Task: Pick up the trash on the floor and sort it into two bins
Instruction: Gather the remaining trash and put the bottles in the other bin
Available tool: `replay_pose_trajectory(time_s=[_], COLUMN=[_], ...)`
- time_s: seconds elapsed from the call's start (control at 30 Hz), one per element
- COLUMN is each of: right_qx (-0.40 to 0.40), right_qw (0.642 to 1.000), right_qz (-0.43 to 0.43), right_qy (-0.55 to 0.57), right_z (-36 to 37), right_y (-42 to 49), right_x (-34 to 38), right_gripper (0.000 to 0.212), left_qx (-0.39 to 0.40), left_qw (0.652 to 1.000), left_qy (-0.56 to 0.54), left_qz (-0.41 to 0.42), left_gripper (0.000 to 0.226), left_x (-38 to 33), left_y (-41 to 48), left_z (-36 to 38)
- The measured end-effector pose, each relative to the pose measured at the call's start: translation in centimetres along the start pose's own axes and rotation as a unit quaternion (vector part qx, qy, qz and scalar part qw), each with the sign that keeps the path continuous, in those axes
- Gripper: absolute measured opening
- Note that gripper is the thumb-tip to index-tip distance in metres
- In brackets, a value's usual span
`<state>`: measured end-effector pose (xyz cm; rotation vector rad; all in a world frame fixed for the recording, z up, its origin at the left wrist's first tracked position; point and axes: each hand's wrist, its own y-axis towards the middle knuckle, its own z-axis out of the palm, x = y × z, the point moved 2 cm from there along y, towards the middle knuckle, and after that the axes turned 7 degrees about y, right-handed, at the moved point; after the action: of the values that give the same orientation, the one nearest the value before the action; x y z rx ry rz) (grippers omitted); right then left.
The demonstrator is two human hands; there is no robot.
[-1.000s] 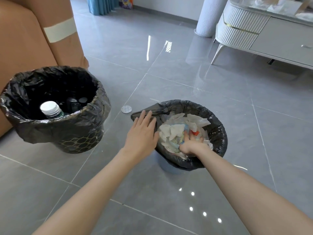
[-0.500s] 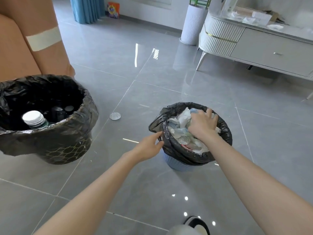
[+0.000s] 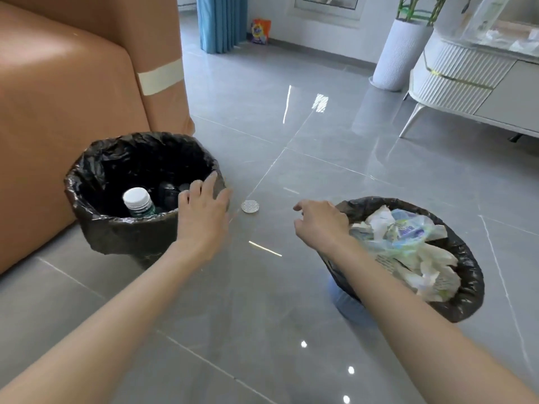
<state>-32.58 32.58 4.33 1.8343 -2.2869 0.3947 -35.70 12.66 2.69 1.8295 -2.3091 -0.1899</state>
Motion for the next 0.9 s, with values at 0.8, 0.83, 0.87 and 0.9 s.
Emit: replay_pose_trajectory(time_s=[0.8,0.83,0.87,0.9], right_qx=[0.148,0.152,0.158,0.164], right_qw=[0.987,0.986,0.985,0.984], right_qz=[-0.043,-0.046,-0.048,-0.044], right_qy=[0.044,0.047,0.048,0.047], right_z=[20.0,20.8,21.4,21.9], right_y=[17.8,18.6,19.3,19.8], right_x=[4.3,4.2,4.1,4.0], right_gripper=[0.063,0.066,0.069,0.071], left_qx=[-0.202,-0.214,-0.226,-0.234], left_qw=[0.966,0.962,0.959,0.956], left_qy=[0.133,0.137,0.139,0.139], left_qz=[-0.094,-0.100,-0.105,-0.111], left_gripper=[0.047,0.044,0.042,0.040], left_x=[12.7,12.8,12.8,12.7], left_y=[4.0,4.1,4.1,4.2], left_z=[7.1,7.4,7.5,7.6])
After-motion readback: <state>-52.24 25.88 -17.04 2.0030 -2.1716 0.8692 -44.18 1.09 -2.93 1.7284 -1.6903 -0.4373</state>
